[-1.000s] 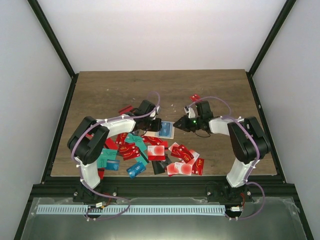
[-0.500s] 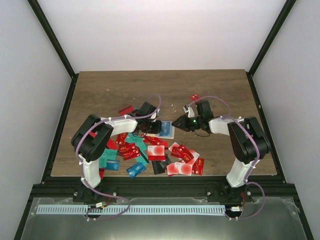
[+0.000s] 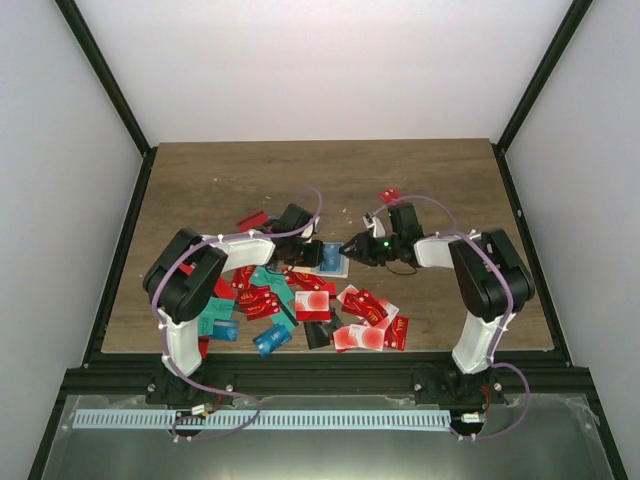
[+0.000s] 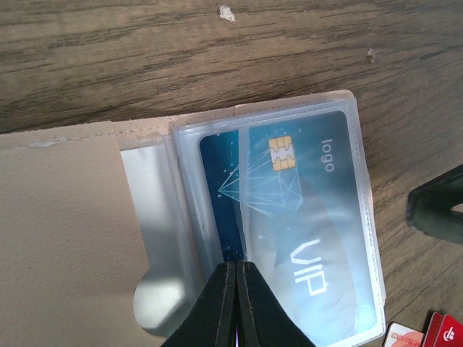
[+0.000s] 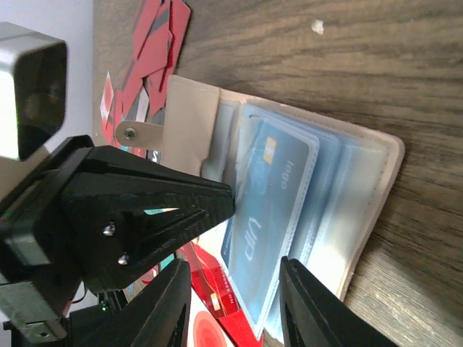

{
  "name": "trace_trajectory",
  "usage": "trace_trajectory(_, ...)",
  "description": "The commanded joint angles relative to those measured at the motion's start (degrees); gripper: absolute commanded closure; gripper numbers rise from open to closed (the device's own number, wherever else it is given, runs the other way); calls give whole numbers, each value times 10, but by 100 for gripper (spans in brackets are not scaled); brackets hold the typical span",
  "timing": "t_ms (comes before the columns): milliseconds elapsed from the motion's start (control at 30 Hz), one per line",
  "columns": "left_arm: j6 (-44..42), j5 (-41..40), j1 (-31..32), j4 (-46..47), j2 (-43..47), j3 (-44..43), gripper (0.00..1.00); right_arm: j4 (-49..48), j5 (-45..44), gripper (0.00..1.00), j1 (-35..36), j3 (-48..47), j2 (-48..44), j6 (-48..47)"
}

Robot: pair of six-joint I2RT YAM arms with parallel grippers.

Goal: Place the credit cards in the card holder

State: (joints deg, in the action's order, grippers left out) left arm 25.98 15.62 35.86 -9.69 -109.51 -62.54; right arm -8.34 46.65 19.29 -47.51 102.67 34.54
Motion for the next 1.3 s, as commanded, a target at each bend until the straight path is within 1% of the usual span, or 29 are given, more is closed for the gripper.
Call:
trace_trajectory(0, 6, 0, -2, 6, -16, 11, 96, -14, 2, 64, 8, -10, 19, 8)
trace_trajectory(467, 4, 4, -2, 10, -18, 16, 96, -28, 6, 63, 13, -17, 44, 15)
trace_trajectory(1267, 10, 10, -2, 17, -12, 20, 96, -24, 9, 65, 33, -38, 46, 16)
